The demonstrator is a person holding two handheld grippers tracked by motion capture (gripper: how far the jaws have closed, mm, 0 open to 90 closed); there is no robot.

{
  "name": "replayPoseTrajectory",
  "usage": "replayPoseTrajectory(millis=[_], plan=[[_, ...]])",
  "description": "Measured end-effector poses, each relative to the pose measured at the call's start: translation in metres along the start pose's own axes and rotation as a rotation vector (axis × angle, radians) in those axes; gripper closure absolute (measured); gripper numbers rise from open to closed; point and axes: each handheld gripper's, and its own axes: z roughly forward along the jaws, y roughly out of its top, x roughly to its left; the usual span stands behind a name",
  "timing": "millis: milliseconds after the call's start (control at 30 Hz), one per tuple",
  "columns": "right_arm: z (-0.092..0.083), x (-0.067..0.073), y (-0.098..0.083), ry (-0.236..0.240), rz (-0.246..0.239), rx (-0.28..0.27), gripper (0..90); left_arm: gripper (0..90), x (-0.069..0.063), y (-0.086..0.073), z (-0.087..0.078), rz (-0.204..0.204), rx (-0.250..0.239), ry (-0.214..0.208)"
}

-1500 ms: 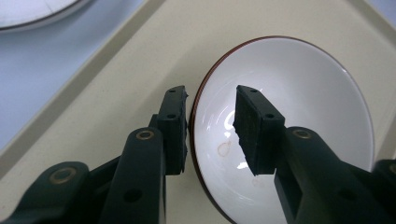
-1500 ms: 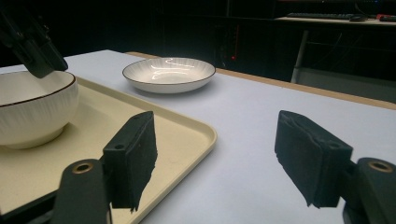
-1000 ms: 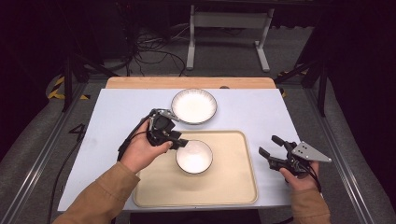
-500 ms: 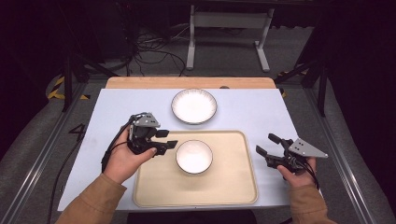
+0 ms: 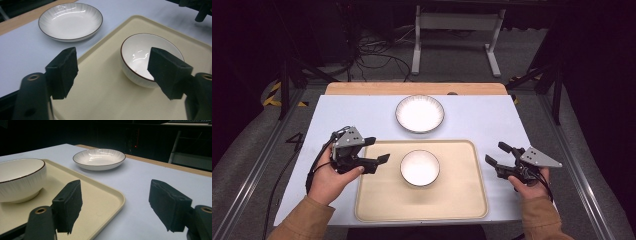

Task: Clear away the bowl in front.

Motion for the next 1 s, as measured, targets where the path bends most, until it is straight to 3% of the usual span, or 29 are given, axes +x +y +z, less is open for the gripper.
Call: replayPoseTrajectory(millis=[233, 600, 733, 867, 1000], plan=[[-0.001, 0.000, -0.001, 0.003, -0.004, 0.002, 26.4, 19.5, 0.006, -0.017, -0.014, 0.039, -0.106, 0.018], [-0.003, 0.000, 0.000, -0.001, -0.015, -0.001, 22.7, 16.3, 0.016, -0.048, -0.024, 0.024, -0.262, -0.003], [-0.005, 0.000, -0.001, -0.003, -0.016, -0.004, 21.9, 14.5, 0.021, -0.060, -0.029, 0.005, -0.294, -0.006], [-0.006, -0.001, 0.000, -0.003, -0.017, -0.005, 21.5, 13.2, 0.025, -0.068, -0.032, 0.006, -0.313, 0.021], [-0.006, -0.001, -0.002, -0.004, -0.015, -0.005, 21.4, 12.8, 0.029, -0.076, -0.034, -0.017, -0.327, 0.035]])
